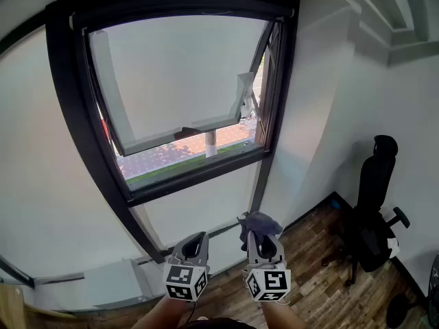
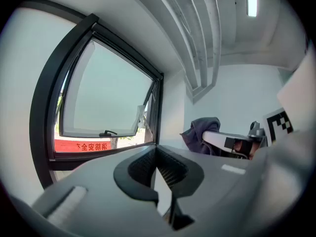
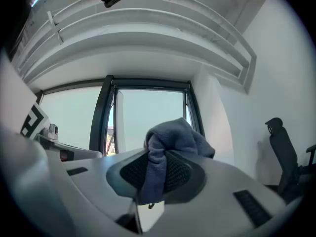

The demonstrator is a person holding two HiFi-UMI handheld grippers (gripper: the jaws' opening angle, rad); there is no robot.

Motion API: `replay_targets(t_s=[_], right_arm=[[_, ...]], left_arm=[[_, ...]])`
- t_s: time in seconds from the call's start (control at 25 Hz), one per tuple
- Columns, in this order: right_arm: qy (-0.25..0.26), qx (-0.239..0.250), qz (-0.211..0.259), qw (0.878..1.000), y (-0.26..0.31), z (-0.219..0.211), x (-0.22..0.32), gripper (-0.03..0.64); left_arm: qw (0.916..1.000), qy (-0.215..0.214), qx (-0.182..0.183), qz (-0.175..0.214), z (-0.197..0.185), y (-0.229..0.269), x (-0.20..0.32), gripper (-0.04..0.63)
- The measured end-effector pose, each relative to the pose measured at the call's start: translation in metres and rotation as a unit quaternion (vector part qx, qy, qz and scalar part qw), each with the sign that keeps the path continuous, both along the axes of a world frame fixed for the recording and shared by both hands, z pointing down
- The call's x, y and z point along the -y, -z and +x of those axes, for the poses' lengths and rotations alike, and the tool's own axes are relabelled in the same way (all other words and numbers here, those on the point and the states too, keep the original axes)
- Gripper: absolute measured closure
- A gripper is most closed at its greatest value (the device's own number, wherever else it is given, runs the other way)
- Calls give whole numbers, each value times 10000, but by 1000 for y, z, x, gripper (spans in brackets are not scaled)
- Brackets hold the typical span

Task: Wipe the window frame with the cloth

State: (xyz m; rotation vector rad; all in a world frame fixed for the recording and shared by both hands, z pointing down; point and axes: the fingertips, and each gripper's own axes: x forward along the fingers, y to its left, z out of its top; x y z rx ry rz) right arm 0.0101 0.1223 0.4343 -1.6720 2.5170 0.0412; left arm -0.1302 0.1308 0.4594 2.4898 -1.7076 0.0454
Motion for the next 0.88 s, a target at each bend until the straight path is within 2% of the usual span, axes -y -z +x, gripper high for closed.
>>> replay_targets(t_s=[0.44, 0.88], right_arm=[[110, 177, 42, 9998, 3, 12, -5, 539], [254, 196, 26, 9995, -2, 52, -16, 538]], left_arm=[[10000, -29, 42, 23, 17, 3, -4, 588], [9999, -130, 82, -17, 69, -6, -15, 588]])
